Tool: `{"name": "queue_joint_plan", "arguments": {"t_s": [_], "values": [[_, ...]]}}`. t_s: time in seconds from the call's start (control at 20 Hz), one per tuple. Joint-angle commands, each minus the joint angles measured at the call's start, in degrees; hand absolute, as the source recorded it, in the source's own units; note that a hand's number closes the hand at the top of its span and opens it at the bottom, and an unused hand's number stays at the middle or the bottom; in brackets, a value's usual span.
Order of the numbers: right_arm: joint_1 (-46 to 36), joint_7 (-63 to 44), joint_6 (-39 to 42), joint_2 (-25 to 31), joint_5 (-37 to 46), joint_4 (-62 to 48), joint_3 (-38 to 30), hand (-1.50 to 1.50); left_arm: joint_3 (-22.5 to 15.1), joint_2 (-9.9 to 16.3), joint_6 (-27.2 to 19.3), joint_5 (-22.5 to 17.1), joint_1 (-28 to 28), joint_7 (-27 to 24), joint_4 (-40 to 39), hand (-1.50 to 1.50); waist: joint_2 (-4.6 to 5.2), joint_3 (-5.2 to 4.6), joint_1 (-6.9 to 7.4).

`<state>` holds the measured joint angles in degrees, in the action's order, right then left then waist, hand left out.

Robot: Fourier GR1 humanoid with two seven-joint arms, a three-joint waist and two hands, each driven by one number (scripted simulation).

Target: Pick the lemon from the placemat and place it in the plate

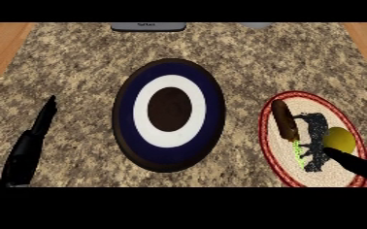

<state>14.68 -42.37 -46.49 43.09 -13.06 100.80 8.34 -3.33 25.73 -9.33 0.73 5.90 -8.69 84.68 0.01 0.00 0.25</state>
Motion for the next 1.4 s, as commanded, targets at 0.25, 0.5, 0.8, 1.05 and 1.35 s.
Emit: {"name": "queue_joint_plan", "arguments": {"t_s": [0.25,0.5,0.8,1.05,1.35], "values": [[-3.0,5.41,9.71,-7.77,1.45,-9.89,-2.74,-1.5,2.4,-2.37,2.19,2.93,-3.72,2.44,-1.68,0.0,-0.01,0.01,-0.37],[-5.94,7.14,11.53,-11.83,4.35,-14.2,-4.06,-1.5,3.76,-2.55,3.88,3.89,2.66,2.82,4.98,0.0,-0.03,0.02,-0.02],[-4.98,10.85,12.93,-16.9,7.37,-14.42,-5.58,1.5,6.22,-5.81,3.85,6.01,-0.63,-4.12,-4.47,0.0,-0.02,-0.01,-0.27],[-8.6,8.63,12.26,-17.69,11.47,-14.19,-8.13,1.5,6.88,-5.46,7.24,5.87,1.92,-0.3,1.75,0.0,-0.06,0.0,-0.09],[-11.82,16.67,24.22,-11.68,15.81,-18.95,-3.32,1.5,6.32,-6.76,6.1,7.8,-2.59,0.98,0.1,0.0,0.27,0.07,1.01]]}}
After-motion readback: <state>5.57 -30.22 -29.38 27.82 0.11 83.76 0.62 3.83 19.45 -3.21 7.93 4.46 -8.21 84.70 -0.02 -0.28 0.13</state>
